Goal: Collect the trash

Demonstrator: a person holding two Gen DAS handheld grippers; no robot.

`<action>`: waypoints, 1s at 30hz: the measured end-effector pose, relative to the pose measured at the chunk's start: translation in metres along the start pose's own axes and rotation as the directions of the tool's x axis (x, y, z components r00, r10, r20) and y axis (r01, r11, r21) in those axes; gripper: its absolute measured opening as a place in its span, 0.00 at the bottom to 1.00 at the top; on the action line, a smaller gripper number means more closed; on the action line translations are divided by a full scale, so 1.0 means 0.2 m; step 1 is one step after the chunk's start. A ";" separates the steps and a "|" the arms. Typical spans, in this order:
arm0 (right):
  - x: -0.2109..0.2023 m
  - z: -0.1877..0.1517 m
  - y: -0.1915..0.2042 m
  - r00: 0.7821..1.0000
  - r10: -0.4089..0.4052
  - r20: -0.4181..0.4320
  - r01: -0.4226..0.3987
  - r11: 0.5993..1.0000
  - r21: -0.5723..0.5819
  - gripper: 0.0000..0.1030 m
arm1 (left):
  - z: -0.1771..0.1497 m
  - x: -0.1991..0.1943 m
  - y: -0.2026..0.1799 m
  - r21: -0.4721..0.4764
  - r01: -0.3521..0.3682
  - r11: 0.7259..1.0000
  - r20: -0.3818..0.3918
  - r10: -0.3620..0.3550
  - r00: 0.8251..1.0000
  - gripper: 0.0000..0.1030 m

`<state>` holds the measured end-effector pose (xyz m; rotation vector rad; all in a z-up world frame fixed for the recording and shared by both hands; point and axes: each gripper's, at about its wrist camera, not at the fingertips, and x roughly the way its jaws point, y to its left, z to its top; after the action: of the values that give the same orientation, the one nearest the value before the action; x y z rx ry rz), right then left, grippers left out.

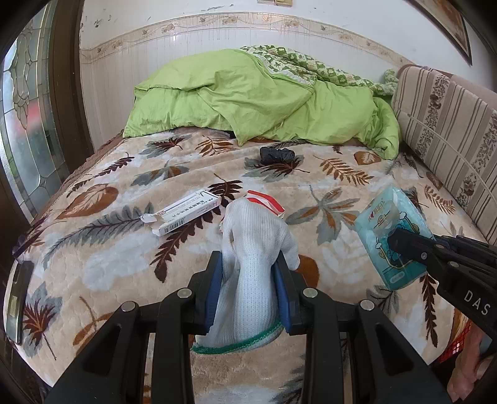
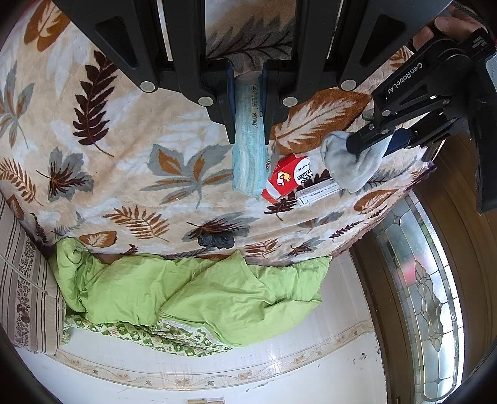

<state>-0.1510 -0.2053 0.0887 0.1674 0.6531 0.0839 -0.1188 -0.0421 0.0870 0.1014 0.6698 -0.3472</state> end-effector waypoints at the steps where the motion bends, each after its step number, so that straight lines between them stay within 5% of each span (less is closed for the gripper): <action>1: 0.00 0.00 0.00 1.000 0.000 0.000 0.000 1.000 -0.001 0.12 | 0.00 0.00 0.01 0.000 0.000 1.000 -0.001 0.000 1.000 0.30; 19: -0.01 0.00 0.02 1.000 0.002 0.008 -0.002 1.000 0.008 0.12 | 0.01 0.02 0.16 -0.143 0.085 0.986 -0.030 -0.090 0.996 0.30; 30: -0.11 -0.01 -0.04 0.999 0.035 0.037 -0.038 0.995 0.097 0.12 | 0.00 -0.01 -0.02 -0.055 0.168 0.984 -0.025 -0.170 0.985 0.30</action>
<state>-0.1696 -0.2155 0.0997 0.2744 0.6191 0.0839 -0.1213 -0.0449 0.0886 -0.0006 0.7185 -0.4921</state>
